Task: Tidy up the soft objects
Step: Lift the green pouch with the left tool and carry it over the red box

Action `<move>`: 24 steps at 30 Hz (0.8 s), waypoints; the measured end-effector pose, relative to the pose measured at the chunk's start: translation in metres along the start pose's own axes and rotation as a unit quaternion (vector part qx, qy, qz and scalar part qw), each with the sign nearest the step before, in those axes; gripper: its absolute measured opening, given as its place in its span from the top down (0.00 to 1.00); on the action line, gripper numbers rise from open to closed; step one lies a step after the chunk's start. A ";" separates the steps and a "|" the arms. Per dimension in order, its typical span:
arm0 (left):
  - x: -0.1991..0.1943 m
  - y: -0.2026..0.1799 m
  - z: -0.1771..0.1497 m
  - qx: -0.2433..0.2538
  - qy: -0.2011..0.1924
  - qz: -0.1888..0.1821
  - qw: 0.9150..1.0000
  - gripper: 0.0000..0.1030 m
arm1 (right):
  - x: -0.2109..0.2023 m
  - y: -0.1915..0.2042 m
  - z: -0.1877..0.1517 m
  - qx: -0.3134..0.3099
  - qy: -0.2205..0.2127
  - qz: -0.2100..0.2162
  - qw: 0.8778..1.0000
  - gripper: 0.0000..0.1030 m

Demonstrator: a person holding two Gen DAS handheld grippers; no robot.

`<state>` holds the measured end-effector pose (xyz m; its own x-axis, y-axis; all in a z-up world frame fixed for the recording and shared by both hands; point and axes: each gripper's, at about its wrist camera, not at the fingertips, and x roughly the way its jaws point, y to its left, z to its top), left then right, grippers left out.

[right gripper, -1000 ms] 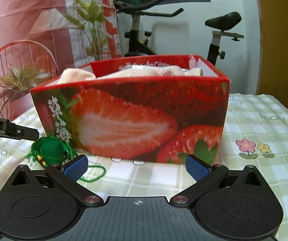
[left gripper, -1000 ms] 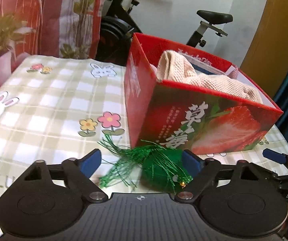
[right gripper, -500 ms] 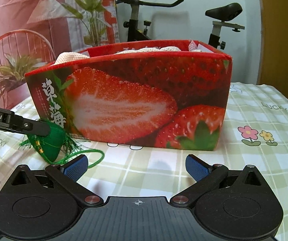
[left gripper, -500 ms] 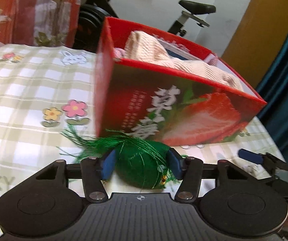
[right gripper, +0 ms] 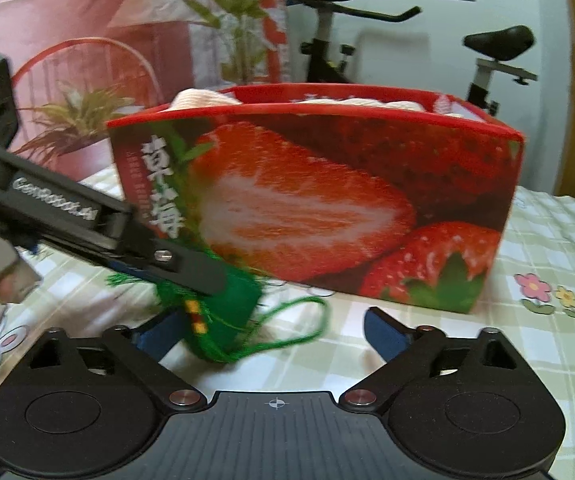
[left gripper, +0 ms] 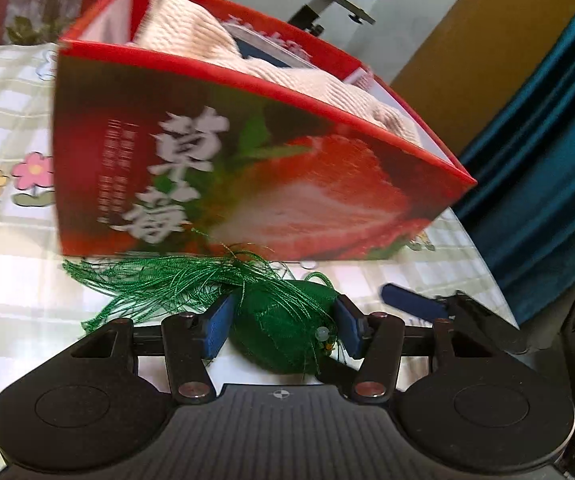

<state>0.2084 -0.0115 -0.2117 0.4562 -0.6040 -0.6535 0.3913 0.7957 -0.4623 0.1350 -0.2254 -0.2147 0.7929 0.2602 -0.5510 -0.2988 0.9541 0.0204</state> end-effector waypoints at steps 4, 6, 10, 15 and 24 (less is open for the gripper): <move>0.007 -0.010 -0.002 0.005 0.008 -0.009 1.000 0.44 | 0.002 0.004 0.000 -0.014 0.016 0.029 0.999 0.37; 0.009 -0.014 -0.003 0.008 0.010 -0.010 1.000 0.44 | 0.002 0.006 0.000 -0.015 0.024 0.051 0.998 0.53; 0.003 -0.020 -0.001 0.011 0.005 -0.008 1.000 0.44 | -0.006 0.006 0.004 -0.005 0.019 0.064 0.998 0.54; -0.030 -0.036 0.013 0.035 -0.035 -0.005 0.999 0.45 | -0.027 0.009 0.029 -0.015 -0.020 0.075 0.997 0.54; -0.094 -0.065 0.064 0.071 -0.142 -0.010 0.987 0.46 | -0.063 0.014 0.115 -0.069 -0.111 0.086 0.988 0.54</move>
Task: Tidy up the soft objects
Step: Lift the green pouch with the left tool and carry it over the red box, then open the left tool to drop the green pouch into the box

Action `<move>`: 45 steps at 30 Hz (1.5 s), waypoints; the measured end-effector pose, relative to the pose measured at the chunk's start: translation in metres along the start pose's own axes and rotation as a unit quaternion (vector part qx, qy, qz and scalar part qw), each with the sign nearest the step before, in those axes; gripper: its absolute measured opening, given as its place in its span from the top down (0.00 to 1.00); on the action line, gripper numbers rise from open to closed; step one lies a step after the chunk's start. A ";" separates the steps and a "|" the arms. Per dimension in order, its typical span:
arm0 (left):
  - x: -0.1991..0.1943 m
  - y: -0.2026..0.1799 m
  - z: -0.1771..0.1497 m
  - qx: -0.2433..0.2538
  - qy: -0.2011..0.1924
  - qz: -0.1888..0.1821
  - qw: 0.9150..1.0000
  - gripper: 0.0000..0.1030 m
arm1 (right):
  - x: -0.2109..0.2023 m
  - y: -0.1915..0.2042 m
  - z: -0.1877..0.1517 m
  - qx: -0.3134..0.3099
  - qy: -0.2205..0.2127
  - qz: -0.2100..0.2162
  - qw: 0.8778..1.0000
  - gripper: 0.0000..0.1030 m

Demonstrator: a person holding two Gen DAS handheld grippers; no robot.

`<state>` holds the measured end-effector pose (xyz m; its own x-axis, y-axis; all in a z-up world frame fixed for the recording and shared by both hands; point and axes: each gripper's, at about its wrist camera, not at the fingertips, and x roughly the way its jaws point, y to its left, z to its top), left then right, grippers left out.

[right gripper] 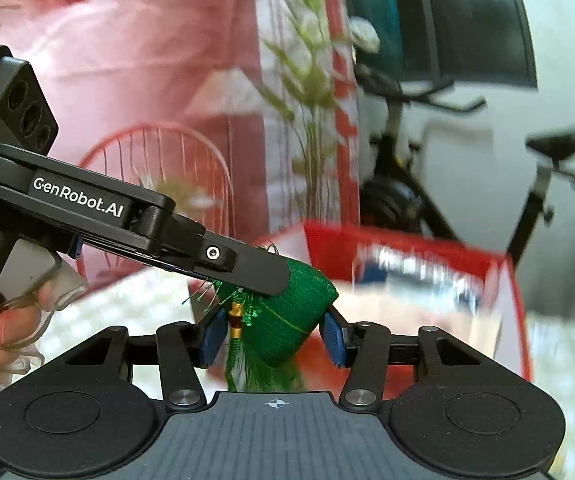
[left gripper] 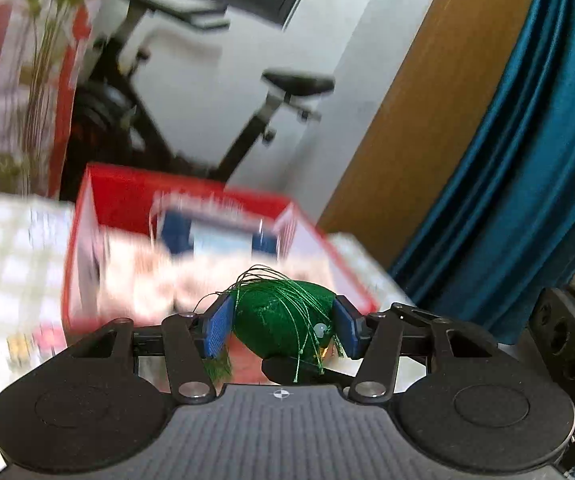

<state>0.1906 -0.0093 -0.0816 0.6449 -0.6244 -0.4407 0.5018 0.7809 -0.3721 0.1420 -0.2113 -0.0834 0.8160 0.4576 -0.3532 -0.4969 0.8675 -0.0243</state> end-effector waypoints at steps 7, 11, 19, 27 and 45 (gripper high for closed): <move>-0.007 -0.009 0.058 0.039 -0.066 0.013 0.997 0.45 | 0.015 -0.013 0.071 -0.032 -0.055 0.003 0.998 0.54; 0.008 -0.004 0.072 0.050 -0.067 0.027 0.996 0.45 | 0.035 -0.028 0.085 -0.022 -0.051 0.003 0.998 0.53; 0.048 0.023 0.052 0.037 -0.007 0.041 0.998 0.44 | 0.078 -0.038 0.049 0.001 0.024 -0.025 0.999 0.53; 0.056 0.041 0.032 0.042 0.032 0.062 0.997 0.25 | 0.093 -0.041 0.012 0.012 0.097 -0.062 0.993 0.51; -0.011 0.000 0.046 0.104 -0.028 0.219 0.970 0.00 | 0.030 -0.069 0.036 0.076 0.055 -0.161 0.982 0.00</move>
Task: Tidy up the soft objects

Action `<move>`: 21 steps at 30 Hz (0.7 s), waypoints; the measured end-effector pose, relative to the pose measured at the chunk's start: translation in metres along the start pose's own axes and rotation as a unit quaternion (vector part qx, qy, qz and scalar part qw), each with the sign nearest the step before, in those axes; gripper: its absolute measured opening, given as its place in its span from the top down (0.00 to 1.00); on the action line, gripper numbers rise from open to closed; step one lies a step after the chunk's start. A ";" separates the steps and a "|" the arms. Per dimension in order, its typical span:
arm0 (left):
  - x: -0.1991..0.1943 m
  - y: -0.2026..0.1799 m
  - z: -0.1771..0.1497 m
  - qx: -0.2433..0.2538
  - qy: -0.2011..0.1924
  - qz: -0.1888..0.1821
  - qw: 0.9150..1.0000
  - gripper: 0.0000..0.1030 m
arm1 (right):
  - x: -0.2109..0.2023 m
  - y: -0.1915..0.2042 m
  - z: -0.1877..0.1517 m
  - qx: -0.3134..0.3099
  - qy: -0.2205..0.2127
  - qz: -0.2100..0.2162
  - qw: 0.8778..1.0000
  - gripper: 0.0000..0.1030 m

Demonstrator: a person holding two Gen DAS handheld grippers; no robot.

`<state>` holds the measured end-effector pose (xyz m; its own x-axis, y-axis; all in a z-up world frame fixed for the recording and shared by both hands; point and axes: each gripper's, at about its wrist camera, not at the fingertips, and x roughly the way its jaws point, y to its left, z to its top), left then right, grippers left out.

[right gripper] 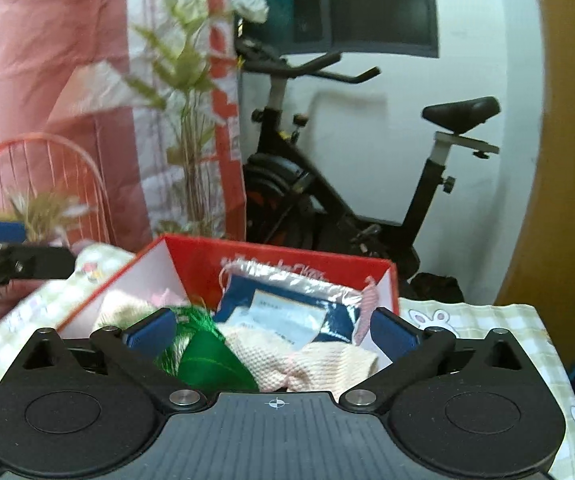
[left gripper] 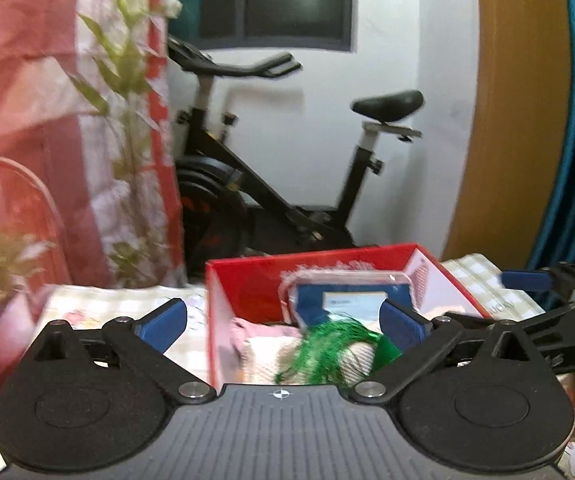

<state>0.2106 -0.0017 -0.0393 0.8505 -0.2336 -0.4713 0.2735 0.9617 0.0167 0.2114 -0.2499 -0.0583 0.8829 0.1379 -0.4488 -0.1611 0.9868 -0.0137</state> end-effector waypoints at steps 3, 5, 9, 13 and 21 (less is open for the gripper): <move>-0.019 0.000 0.004 0.004 -0.015 0.009 1.000 0.00 | -0.023 -0.003 0.008 0.013 -0.019 -0.003 1.000 0.00; -0.035 0.001 0.008 0.009 -0.032 0.011 0.999 0.00 | -0.038 -0.003 0.012 0.014 -0.033 -0.003 0.999 0.00; -0.067 0.000 0.015 0.018 -0.060 0.022 0.998 0.00 | -0.074 -0.001 0.022 0.027 -0.063 -0.027 0.997 0.00; -0.097 0.000 0.024 0.007 -0.072 0.026 0.997 0.00 | -0.110 -0.001 0.029 0.043 -0.085 -0.038 0.995 0.00; -0.148 -0.009 0.031 -0.009 -0.086 0.027 0.996 0.00 | -0.174 0.009 0.033 0.029 -0.107 -0.060 0.992 0.00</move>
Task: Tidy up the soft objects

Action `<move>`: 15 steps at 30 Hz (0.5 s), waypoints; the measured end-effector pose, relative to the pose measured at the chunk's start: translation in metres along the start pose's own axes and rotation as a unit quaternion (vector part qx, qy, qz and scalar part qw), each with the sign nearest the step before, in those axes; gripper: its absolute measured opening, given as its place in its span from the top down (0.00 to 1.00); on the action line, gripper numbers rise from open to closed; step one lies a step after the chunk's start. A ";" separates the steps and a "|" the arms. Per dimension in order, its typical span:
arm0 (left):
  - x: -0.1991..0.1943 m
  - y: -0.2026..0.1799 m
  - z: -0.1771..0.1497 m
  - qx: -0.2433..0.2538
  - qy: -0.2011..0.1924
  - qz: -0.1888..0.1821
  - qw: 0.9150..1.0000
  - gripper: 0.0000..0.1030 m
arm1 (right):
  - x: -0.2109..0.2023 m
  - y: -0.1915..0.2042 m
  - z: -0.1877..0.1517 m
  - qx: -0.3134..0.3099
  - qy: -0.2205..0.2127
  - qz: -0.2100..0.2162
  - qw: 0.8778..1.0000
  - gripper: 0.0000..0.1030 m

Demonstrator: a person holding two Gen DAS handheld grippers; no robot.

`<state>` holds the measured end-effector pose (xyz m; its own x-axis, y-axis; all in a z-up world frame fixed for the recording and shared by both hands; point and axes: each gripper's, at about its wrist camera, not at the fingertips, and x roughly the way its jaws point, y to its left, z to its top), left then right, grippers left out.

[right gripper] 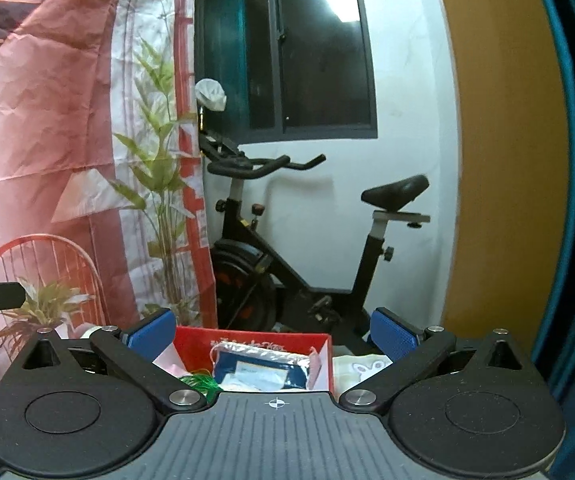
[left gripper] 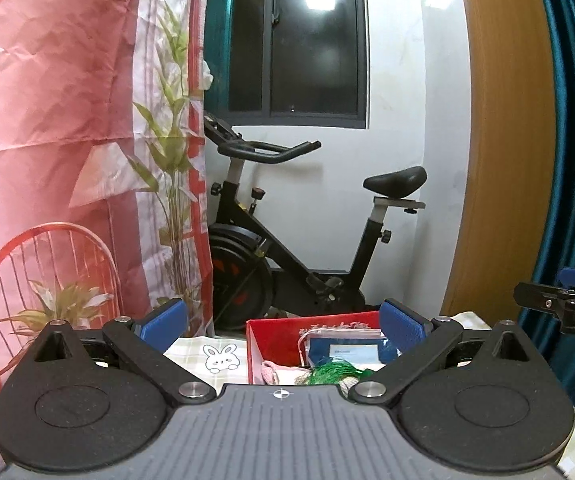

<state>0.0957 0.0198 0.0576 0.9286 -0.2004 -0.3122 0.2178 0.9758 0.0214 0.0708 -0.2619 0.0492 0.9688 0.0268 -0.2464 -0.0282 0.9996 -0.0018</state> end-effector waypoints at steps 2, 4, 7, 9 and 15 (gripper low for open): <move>-0.009 -0.004 0.000 0.004 -0.001 0.001 1.000 0.00 | -0.011 0.001 0.002 0.000 -0.001 -0.002 1.000 0.00; -0.015 -0.008 -0.001 0.007 -0.004 0.000 1.000 0.00 | -0.021 0.001 0.003 0.002 -0.001 -0.003 1.000 0.00; -0.022 -0.010 -0.005 0.002 -0.007 -0.004 1.000 0.00 | -0.031 0.001 0.003 0.006 0.003 -0.012 1.000 0.00; -0.025 -0.010 -0.008 -0.003 -0.007 -0.005 1.000 0.00 | -0.035 0.001 0.002 0.008 0.007 -0.015 1.000 0.00; -0.027 -0.009 -0.013 -0.013 -0.002 -0.008 1.000 0.00 | -0.037 0.002 -0.004 0.010 0.022 -0.015 1.000 0.00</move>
<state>0.0653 0.0178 0.0535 0.9263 -0.2166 -0.3082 0.2247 0.9744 -0.0092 0.0340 -0.2605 0.0542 0.9573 -0.0035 -0.2892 0.0068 0.9999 0.0102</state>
